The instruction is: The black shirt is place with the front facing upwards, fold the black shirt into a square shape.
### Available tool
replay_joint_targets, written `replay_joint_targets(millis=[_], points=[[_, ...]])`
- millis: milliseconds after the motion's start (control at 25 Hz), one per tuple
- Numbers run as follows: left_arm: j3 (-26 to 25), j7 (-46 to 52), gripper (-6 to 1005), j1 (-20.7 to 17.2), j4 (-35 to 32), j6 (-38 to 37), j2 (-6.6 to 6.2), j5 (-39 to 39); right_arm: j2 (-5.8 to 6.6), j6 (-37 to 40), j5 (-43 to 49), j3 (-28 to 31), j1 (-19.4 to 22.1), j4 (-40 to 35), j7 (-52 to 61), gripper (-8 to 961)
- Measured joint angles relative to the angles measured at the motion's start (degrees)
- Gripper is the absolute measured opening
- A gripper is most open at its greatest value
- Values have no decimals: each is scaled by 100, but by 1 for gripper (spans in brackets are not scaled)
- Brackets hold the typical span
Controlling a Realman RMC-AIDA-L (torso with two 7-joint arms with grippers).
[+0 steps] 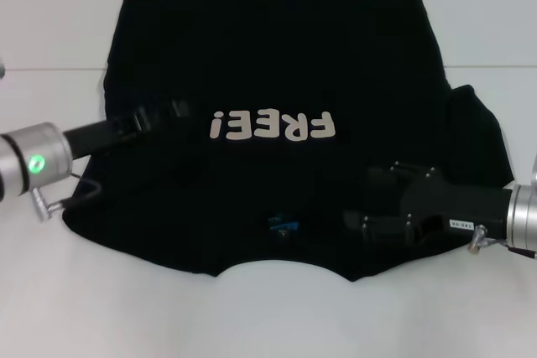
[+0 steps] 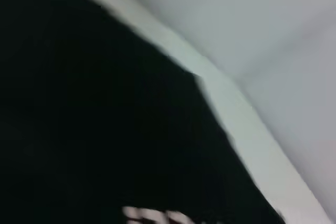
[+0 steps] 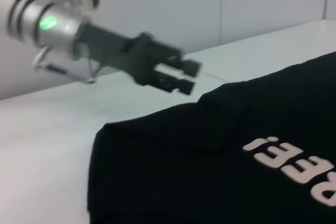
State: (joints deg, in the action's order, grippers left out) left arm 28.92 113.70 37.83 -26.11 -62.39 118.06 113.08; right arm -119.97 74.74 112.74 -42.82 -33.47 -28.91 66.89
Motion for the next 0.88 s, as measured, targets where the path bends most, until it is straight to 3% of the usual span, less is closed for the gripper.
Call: replay_joint_targets(millis=[80, 240, 360, 440, 520, 680, 880], points=[[33, -981, 439, -153, -143, -551, 27, 2, 0, -25, -125, 26, 30, 6, 33, 860], [40, -2841, 536, -550, -567, -1343, 295, 5, 15, -93, -324, 179, 80, -2, 339, 860], [85, -3898, 608, -773, -733, -1746, 427, 40, 32, -181, -339, 409, 99, -62, 707, 859], [135, -4213, 814, -885, -841, -1947, 486, 52, 67, -224, -328, 538, 134, -172, 1137, 859], [182, -4389, 852, -948, -869, -2097, 508, 58, 131, -236, -304, 600, 188, -351, 1718, 858], [373, -4783, 910, -1044, -862, -2246, 547, 60, 447, -191, -227, 585, 366, -866, 3635, 858], [446, -4970, 910, -1078, -841, -2294, 575, 60, 1076, 155, 337, 606, 432, -1366, 5841, 857]])
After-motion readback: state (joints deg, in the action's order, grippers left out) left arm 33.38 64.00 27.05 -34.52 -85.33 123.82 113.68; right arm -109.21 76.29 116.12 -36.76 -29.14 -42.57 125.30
